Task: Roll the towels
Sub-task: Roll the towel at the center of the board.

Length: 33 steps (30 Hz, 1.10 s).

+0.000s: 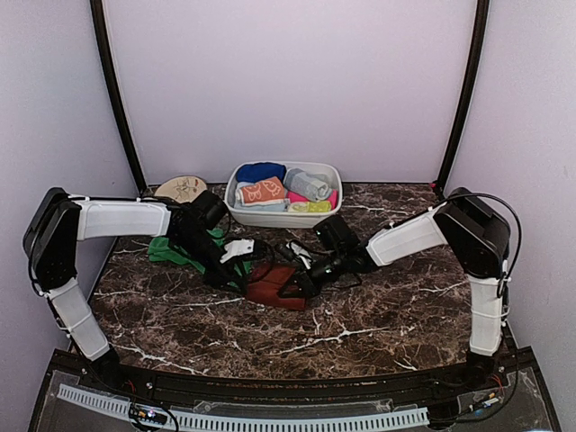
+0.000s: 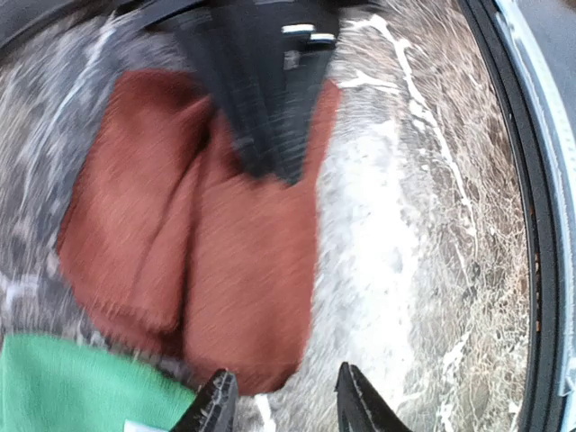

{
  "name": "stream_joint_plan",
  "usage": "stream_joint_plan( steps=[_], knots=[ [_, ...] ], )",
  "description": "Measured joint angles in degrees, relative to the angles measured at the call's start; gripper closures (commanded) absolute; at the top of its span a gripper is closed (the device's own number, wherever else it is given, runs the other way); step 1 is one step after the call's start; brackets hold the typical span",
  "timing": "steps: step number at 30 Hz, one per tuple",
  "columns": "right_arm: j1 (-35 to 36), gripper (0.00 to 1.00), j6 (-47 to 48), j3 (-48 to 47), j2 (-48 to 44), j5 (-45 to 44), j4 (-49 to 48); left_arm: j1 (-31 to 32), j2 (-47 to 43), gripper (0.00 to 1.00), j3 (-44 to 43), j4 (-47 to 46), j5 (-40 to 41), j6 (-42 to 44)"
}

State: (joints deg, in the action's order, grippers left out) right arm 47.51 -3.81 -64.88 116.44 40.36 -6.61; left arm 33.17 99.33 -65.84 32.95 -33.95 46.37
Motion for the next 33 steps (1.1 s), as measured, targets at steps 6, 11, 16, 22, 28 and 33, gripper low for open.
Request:
stream_joint_plan(
  steps=[6,11,16,22,28,33],
  knots=[
    [-3.5,1.00,-8.8,-2.5,3.4,8.2,1.4,8.7,-0.1,0.61,-0.2,-1.7,5.8,1.9],
    [-4.7,1.00,-13.7,-2.9,4.8,11.9,0.4,10.6,2.5,0.61,-2.5,-3.4,9.5,2.1],
    [-5.3,1.00,-15.8,-5.1,6.3,13.7,2.4,10.7,5.1,0.61,-3.0,-5.8,12.1,2.1],
    [-5.6,0.95,-16.7,-5.8,6.4,13.9,3.3,10.8,6.2,0.67,-3.1,-7.5,13.8,2.1],
    [-5.9,0.81,-17.0,-6.0,5.4,12.5,3.9,10.5,8.6,0.70,-4.6,-8.0,13.9,2.1],
    [-7.1,0.76,-16.0,-4.0,1.9,8.8,5.6,9.3,11.1,0.72,-7.5,-7.8,11.8,1.7]
  ],
)
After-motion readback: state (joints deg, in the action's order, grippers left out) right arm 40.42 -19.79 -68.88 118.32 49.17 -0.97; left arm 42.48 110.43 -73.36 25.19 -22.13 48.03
